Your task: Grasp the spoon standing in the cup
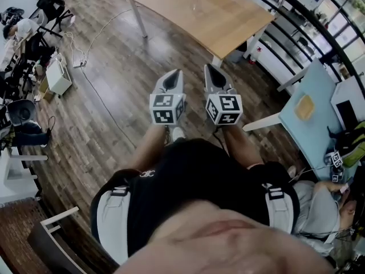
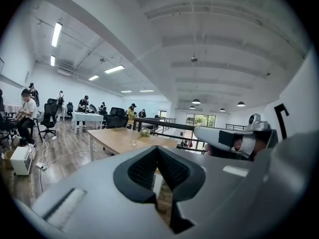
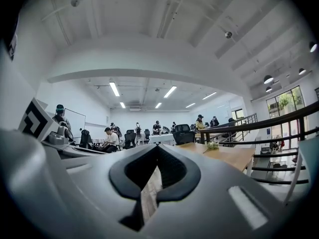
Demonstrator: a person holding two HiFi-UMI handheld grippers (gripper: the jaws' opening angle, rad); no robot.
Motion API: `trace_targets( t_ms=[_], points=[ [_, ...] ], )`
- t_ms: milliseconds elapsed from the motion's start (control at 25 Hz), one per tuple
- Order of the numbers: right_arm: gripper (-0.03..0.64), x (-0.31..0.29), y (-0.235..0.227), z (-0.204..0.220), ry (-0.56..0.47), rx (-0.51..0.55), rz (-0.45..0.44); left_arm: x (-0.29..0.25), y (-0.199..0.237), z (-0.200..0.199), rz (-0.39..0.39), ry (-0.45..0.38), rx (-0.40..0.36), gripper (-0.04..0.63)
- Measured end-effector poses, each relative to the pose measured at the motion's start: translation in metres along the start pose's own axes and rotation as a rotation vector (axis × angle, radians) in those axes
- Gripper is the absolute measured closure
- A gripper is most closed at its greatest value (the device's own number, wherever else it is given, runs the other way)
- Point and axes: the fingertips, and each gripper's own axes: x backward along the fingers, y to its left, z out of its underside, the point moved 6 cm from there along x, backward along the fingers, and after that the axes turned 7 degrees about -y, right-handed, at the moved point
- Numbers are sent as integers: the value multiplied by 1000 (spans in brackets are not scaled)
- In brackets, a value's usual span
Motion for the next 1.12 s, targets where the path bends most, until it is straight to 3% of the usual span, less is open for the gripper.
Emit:
trace_targets(
  t_ms=[240, 520, 760, 1120],
  points=[
    [618, -57, 7, 1, 20, 20, -21, -39, 47, -9, 10, 13, 24, 584],
    [618, -112, 14, 13, 43, 24, 13, -73, 95, -9, 49, 44, 29, 584],
    [618, -136, 19, 17, 27, 8, 46, -87, 131, -9, 70, 55, 55, 584],
    [618, -166, 21, 26, 46, -5, 36, -94, 163, -4, 39, 62, 67, 584]
  ],
)
